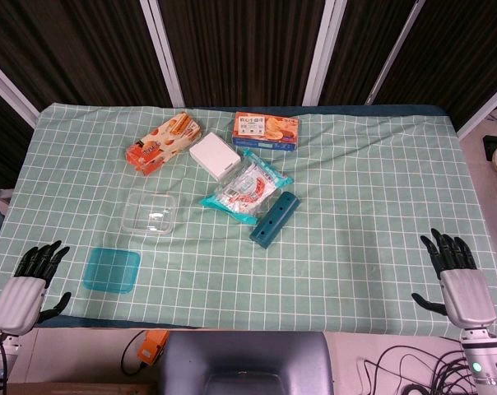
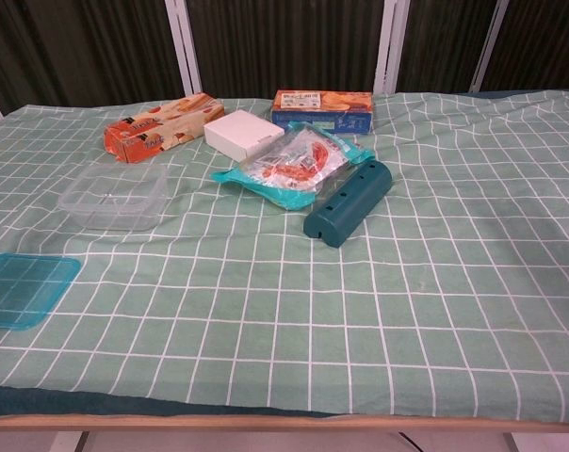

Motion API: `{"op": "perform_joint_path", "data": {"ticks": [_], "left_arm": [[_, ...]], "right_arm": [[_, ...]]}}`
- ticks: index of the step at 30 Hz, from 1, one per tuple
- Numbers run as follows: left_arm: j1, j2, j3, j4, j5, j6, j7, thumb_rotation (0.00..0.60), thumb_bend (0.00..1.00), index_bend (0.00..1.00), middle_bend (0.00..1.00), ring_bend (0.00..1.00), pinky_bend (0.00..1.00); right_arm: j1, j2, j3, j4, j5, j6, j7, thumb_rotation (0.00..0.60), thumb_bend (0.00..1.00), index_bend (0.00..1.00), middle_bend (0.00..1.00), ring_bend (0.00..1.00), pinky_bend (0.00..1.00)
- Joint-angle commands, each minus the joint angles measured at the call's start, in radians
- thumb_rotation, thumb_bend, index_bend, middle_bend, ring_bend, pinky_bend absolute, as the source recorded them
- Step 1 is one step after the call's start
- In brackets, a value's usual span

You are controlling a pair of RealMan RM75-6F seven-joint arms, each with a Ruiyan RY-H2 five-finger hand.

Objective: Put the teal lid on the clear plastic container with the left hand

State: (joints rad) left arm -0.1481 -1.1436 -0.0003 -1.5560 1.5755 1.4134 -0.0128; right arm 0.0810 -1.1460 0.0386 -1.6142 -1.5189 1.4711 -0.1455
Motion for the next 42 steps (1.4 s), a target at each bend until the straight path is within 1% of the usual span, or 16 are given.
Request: {"op": "perform_joint_path", "data": {"ticks": [1,3,5,9,11,13,15,22,27,32,36,42], "left_arm": [[-0.03,0.001,0.009,0.028,0.035,-0.029,-0.086,0.6,0.33,0.0,0.0,0.0,0.0],[-0.07,0.007,0.016,0.06,0.045,-0.091,-0.191,0.6,0.32,0.0,0.0,0.0,0.0],[-0.116,-0.001,0.021,0.109,0.089,-0.129,-0.255,0.6,0.31,0.0,0.0,0.0,0.0],[-0.207,-0.058,0.045,0.27,0.184,-0.177,-0.404,0.6,0.27,0.0,0.0,0.0,0.0],[-0.239,-0.078,0.054,0.335,0.204,-0.198,-0.452,0.6,0.25,0.0,0.0,0.0,0.0],[-0.268,-0.094,0.066,0.392,0.215,-0.227,-0.479,0.6,0.25,0.0,0.0,0.0,0.0],[-0.29,-0.106,0.078,0.424,0.224,-0.244,-0.506,0.6,0.25,0.0,0.0,0.0,0.0],[-0.33,-0.144,0.126,0.499,0.24,-0.287,-0.563,0.6,0.24,0.0,0.0,0.0,0.0],[-0.342,-0.171,0.158,0.544,0.251,-0.288,-0.59,0.6,0.23,0.0,0.0,0.0,0.0],[-0.356,-0.209,0.168,0.606,0.243,-0.294,-0.621,0.6,0.23,0.0,0.0,0.0,0.0],[-0.361,-0.237,0.186,0.655,0.243,-0.297,-0.642,0.6,0.23,0.0,0.0,0.0,0.0],[-0.364,-0.251,0.202,0.686,0.236,-0.296,-0.652,0.6,0.23,0.0,0.0,0.0,0.0]], "right_arm": [[-0.002,0.007,-0.002,0.0,-0.004,0.001,0.015,0.6,0.16,0.0,0.0,0.0,0.0],[-0.003,0.013,-0.004,0.004,-0.003,-0.002,0.025,0.6,0.16,0.0,0.0,0.0,0.0],[-0.004,0.02,-0.007,0.005,-0.002,-0.007,0.042,0.6,0.16,0.0,0.0,0.0,0.0],[-0.009,0.024,-0.008,0.006,-0.001,-0.002,0.051,0.6,0.16,0.0,0.0,0.0,0.0],[-0.01,0.022,-0.009,0.004,-0.001,-0.001,0.048,0.6,0.16,0.0,0.0,0.0,0.0],[-0.009,0.016,-0.005,0.002,0.001,0.0,0.043,0.6,0.16,0.0,0.0,0.0,0.0],[-0.006,0.01,-0.005,0.002,0.0,-0.004,0.033,0.6,0.16,0.0,0.0,0.0,0.0],[0.004,-0.007,-0.001,-0.001,0.015,-0.026,-0.009,0.6,0.16,0.0,0.0,0.0,0.0],[0.005,-0.009,0.001,-0.003,0.02,-0.029,-0.017,0.6,0.16,0.0,0.0,0.0,0.0],[0.009,-0.005,-0.01,-0.008,0.007,-0.04,-0.013,0.6,0.16,0.0,0.0,0.0,0.0],[0.01,-0.004,-0.011,-0.009,0.008,-0.043,-0.014,0.6,0.16,0.0,0.0,0.0,0.0],[0.009,-0.003,-0.009,-0.009,0.011,-0.041,-0.014,0.6,0.16,0.0,0.0,0.0,0.0]]}}
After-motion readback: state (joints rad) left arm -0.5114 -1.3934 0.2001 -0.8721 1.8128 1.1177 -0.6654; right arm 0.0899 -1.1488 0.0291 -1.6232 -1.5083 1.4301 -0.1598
